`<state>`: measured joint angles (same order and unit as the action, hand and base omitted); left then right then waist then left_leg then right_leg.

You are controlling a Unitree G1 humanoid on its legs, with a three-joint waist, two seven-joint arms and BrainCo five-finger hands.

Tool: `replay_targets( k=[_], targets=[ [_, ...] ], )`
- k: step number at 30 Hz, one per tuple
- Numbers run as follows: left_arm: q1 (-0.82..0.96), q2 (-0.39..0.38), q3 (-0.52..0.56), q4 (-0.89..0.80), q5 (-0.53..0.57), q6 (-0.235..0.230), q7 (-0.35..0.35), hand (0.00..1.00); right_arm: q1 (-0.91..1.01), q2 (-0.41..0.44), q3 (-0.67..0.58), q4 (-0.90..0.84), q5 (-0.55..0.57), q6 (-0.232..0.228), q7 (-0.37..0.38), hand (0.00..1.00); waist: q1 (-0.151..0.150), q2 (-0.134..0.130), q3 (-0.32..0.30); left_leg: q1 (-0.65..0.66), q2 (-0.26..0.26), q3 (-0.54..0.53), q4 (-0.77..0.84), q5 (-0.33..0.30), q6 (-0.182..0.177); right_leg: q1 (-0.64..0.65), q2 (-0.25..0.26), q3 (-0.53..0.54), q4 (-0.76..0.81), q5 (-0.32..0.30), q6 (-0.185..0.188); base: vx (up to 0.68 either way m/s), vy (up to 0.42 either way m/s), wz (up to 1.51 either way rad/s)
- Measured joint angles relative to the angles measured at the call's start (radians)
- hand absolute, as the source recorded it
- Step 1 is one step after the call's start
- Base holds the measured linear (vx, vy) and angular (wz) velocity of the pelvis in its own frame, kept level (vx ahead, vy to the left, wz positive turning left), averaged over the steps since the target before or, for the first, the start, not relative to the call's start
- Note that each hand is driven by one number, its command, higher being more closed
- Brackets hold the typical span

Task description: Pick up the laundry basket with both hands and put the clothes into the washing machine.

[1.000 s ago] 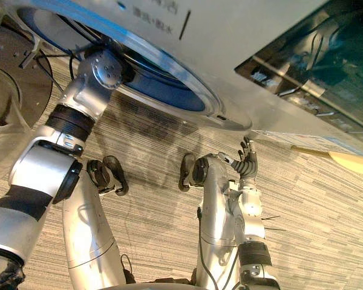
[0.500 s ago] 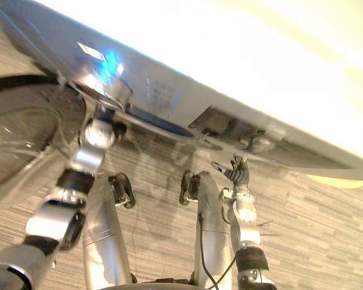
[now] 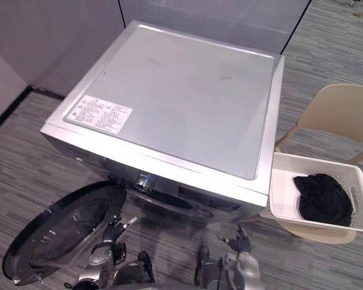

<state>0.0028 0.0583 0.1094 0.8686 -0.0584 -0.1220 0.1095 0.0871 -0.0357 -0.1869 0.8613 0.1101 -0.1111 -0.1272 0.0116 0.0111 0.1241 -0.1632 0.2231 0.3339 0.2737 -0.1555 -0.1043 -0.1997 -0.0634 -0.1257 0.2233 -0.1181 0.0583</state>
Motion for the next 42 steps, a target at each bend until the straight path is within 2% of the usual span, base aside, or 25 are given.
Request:
replay_targets(
  k=[5,9,12,14,15,16,17,19,20,22,23,24,25,26,27,28,29,30,31,33,34,37,39,40,42],
  targets=[
    [0.005,-0.001,0.019,0.056,0.007,0.004,0.001,0.0,-0.023,-0.034,-0.005,0.065,0.029,0.0,-0.001,0.0,0.004,0.008,-0.009,0.031,-0.036,-0.235,-0.022,0.003,-0.001,0.029,0.03,0.09,-0.085,0.073,0.002,0.02,-0.014,-0.47],
    [0.01,-0.01,0.022,0.085,0.032,0.004,-0.001,0.0,-0.022,-0.039,-0.046,0.079,0.036,0.003,-0.001,0.0,0.0,0.015,-0.017,0.101,-0.055,-0.162,-0.097,0.002,-0.001,0.033,0.031,0.2,-0.176,0.171,0.017,-0.07,0.083,-0.87],
    [-0.005,-0.011,0.056,0.085,0.04,0.004,0.001,0.0,-0.057,-0.022,-0.04,0.073,0.039,0.002,-0.002,0.0,0.004,-0.002,-0.011,0.08,-0.061,-0.068,-0.067,-0.031,0.016,-0.05,0.046,0.31,-0.186,0.258,0.03,-0.2,0.083,-1.42],
    [-0.02,0.002,0.059,0.085,0.062,0.005,0.001,0.0,-0.102,-0.004,-0.009,0.06,0.046,0.002,-0.002,0.0,0.009,-0.02,0.0,0.029,-0.026,0.039,-0.005,-0.07,0.042,-0.129,0.076,0.263,-0.241,0.395,0.013,-0.28,-0.006,-1.87],
    [-0.02,0.021,0.059,0.095,0.071,0.009,0.001,0.0,-0.124,0.011,0.008,0.054,0.048,0.002,-0.003,0.0,0.005,-0.027,0.018,0.025,-0.007,0.137,0.014,-0.075,0.047,-0.155,0.068,0.052,-0.221,0.372,-0.069,-0.21,-0.125,-1.75],
    [-0.025,0.02,0.058,0.106,0.073,0.011,0.0,0.0,-0.13,0.01,0.015,0.055,0.048,0.005,-0.004,0.0,0.004,-0.038,0.018,0.037,0.005,0.196,0.021,-0.075,0.046,-0.171,0.041,-0.16,-0.087,0.23,-0.158,-0.22,-0.15,-2.36],
    [-0.017,0.009,0.058,0.106,0.078,0.016,0.0,0.0,-0.127,0.003,0.02,0.056,0.047,0.006,-0.005,0.0,0.007,-0.023,0.028,0.081,0.035,0.302,0.035,-0.076,0.042,-0.15,0.004,-0.37,0.054,0.067,-0.216,-0.18,-0.15,-2.06],
    [0.002,0.006,0.057,0.115,0.093,0.02,-0.001,0.0,-0.132,-0.004,0.048,0.057,0.045,0.005,-0.005,0.0,0.001,-0.026,0.029,0.139,0.071,0.404,0.064,-0.077,0.039,-0.11,-0.029,-0.42,0.154,-0.013,-0.199,-0.09,-0.144,-2.18],
    [0.007,0.008,0.057,0.121,0.099,0.025,-0.001,0.0,-0.133,-0.008,0.056,0.06,0.044,0.004,-0.005,0.0,-0.004,-0.047,0.029,0.185,0.076,0.468,0.114,-0.104,0.007,-0.09,-0.053,-0.412,0.16,-0.057,-0.137,-0.03,-0.225,-2.11],
    [0.007,0.02,0.054,0.137,0.099,0.027,-0.004,0.0,-0.176,-0.012,0.095,0.08,0.044,0.005,-0.005,0.0,0.007,-0.032,0.05,0.202,0.079,0.426,0.1,-0.151,-0.003,-0.077,0.056,-0.292,0.086,-0.042,-0.122,-0.05,-0.23,-2.45],
    [0.009,-0.004,0.04,0.152,0.098,0.023,-0.006,0.0,-0.2,-0.027,0.081,0.094,0.044,0.007,-0.008,0.0,0.016,0.029,0.051,0.242,0.075,0.441,0.004,-0.127,0.0,-0.082,0.02,-0.407,0.191,-0.184,-0.127,-0.03,-0.11,-2.45],
    [0.01,-0.012,0.041,0.147,0.098,0.018,-0.003,0.0,-0.201,-0.033,0.081,0.089,0.044,0.005,-0.009,0.0,-0.002,0.008,0.042,0.251,0.074,0.475,0.018,-0.123,-0.02,-0.117,-0.065,-0.408,0.331,-0.21,-0.168,0.13,-0.039,-1.86],
    [0.017,-0.007,0.04,0.143,0.098,0.024,-0.002,0.0,-0.187,-0.035,0.086,0.077,0.044,0.003,-0.005,0.0,-0.038,-0.019,0.03,0.258,0.047,0.515,0.073,-0.15,-0.069,-0.128,-0.183,-0.353,0.357,-0.193,-0.112,0.25,-0.143,-1.9],
    [0.027,-0.022,0.04,0.146,0.098,0.027,-0.002,0.0,-0.2,-0.035,0.099,0.089,0.044,0.005,-0.003,0.0,-0.017,0.023,0.032,0.272,0.149,0.565,0.202,-0.196,-0.096,-0.148,-0.097,-0.272,0.332,-0.14,-0.038,0.28,-0.197,-2.01],
    [0.028,-0.026,0.04,0.154,0.098,0.028,-0.002,0.0,-0.202,-0.04,0.111,0.089,0.044,0.006,-0.004,0.0,-0.018,0.041,0.029,0.269,0.189,0.568,0.251,-0.194,-0.095,-0.149,-0.057,-0.252,0.311,-0.132,-0.051,0.28,-0.298,-2.41],
    [0.029,-0.031,0.04,0.158,0.099,0.03,-0.002,0.0,-0.196,-0.044,0.115,0.089,0.045,0.006,-0.003,0.0,-0.029,0.064,0.033,0.255,0.261,0.553,0.368,-0.165,-0.053,-0.143,0.009,-0.216,0.285,-0.119,-0.08,0.32,-0.273,-1.84],
    [0.017,-0.039,0.056,0.151,0.1,0.029,0.0,0.0,-0.172,-0.047,0.115,0.099,0.045,0.011,-0.004,0.0,-0.035,0.076,0.049,0.229,0.332,0.475,0.525,-0.085,0.11,-0.101,0.084,-0.171,0.254,-0.107,-0.102,0.33,-0.277,-1.69],
    [0.014,-0.043,0.06,0.148,0.1,0.029,0.0,0.0,-0.161,-0.035,0.114,0.098,0.045,0.014,-0.005,0.0,-0.031,0.075,0.056,0.207,0.342,0.409,0.586,-0.028,0.199,-0.074,0.1,-0.15,0.239,-0.104,-0.11,0.37,-0.213,-1.71],
    [0.024,-0.047,0.057,0.133,0.101,0.028,0.0,0.0,-0.143,-0.037,0.114,0.097,0.045,0.014,-0.005,0.0,-0.024,0.064,0.064,0.141,0.309,0.212,0.689,0.024,0.228,-0.017,0.117,-0.085,0.197,-0.1,-0.117,0.37,-0.077,-1.33],
    [0.024,-0.06,0.046,0.108,0.101,0.018,-0.002,0.0,-0.139,-0.039,0.122,0.104,0.045,0.012,-0.004,0.0,-0.021,0.046,0.078,0.006,0.152,-0.037,0.757,-0.074,0.091,0.063,0.113,-0.004,0.128,-0.099,-0.116,0.36,0.026,-1.31],
    [0.024,-0.061,0.045,0.095,0.099,0.013,-0.001,0.0,-0.133,-0.034,0.126,0.105,0.045,0.011,-0.003,0.0,-0.018,0.041,0.082,-0.07,0.095,-0.095,0.734,-0.097,0.105,0.115,0.111,0.023,0.078,-0.092,-0.107,0.36,0.091,-0.88],
    [0.018,-0.056,0.036,0.074,0.097,0.003,0.0,0.0,-0.124,-0.02,0.123,0.103,0.045,0.01,-0.002,0.0,0.006,0.046,0.089,-0.214,0.01,-0.087,0.52,-0.108,0.091,0.217,0.092,0.044,-0.022,-0.086,-0.094,0.43,0.164,-0.32],
    [0.018,-0.061,0.033,0.065,0.096,-0.001,0.001,0.0,-0.131,-0.021,0.123,0.098,0.045,0.009,-0.001,0.0,0.012,0.049,0.092,-0.245,-0.067,-0.074,0.244,-0.061,0.041,0.273,0.071,0.039,-0.083,-0.09,-0.077,0.38,0.18,0.03],
    [0.015,-0.055,0.028,0.065,0.088,-0.005,0.0,0.0,-0.143,-0.024,0.124,0.1,0.044,0.008,-0.002,0.0,0.034,0.04,0.095,-0.219,-0.115,-0.061,0.15,0.055,0.148,0.312,0.044,0.049,-0.122,-0.095,-0.056,0.46,0.201,0.07],
    [0.013,-0.05,0.03,0.064,0.089,-0.006,0.001,0.0,-0.159,-0.019,0.128,0.098,0.035,0.006,0.0,0.0,0.029,0.021,0.091,-0.21,-0.154,-0.061,0.141,0.042,0.209,0.317,0.01,0.039,-0.119,-0.068,-0.008,0.49,0.217,0.22]
  ],
)
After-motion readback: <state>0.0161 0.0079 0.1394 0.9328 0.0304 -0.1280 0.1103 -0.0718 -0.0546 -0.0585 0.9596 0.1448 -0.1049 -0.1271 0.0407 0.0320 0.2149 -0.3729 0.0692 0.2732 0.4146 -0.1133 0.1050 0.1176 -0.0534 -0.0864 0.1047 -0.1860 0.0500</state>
